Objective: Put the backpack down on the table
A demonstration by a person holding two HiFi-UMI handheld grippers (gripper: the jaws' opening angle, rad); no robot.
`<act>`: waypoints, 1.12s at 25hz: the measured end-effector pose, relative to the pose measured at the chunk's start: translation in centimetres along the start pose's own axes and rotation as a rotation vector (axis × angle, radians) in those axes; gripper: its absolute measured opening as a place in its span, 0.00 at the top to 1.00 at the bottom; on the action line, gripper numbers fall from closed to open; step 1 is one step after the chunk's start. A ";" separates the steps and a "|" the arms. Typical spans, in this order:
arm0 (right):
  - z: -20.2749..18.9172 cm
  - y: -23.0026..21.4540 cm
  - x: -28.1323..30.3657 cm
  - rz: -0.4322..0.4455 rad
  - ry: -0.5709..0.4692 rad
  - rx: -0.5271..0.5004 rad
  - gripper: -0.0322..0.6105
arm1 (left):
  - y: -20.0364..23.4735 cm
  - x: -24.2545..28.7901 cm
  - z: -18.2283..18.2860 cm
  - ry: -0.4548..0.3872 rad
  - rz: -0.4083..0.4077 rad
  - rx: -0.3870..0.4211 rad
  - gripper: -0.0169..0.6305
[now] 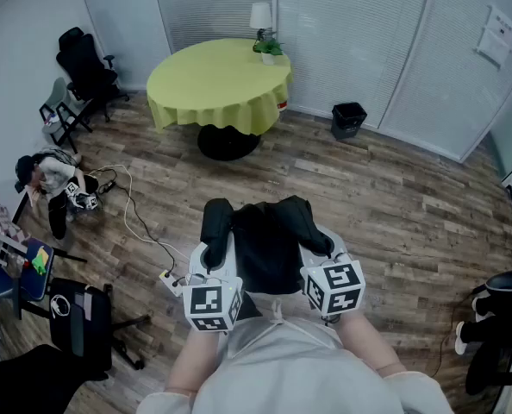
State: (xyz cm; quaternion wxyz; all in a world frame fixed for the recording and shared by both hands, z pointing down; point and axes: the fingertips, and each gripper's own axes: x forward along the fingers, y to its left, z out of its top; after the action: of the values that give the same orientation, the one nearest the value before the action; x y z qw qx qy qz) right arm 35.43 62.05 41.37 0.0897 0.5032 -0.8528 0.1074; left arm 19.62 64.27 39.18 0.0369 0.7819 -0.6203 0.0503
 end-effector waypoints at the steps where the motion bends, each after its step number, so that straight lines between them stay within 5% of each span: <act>1: 0.1 0.0 0.1 0.001 0.001 -0.001 0.88 | 0.0 0.1 0.0 0.002 0.001 -0.001 0.93; 15: -0.1 -1.2 3.8 -0.009 0.041 0.011 0.88 | 1.5 3.5 -1.0 0.041 -0.015 -0.020 0.93; 28: 2.8 0.2 18.8 -0.008 0.088 0.013 0.88 | 12.6 14.1 -0.8 0.075 -0.030 -0.050 0.93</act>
State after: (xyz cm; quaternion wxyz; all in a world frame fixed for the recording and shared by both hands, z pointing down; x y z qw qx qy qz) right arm 26.15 45.59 43.53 0.1242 0.5020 -0.8452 0.1348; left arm 10.55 47.84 41.70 0.0807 0.7874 -0.6079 0.0635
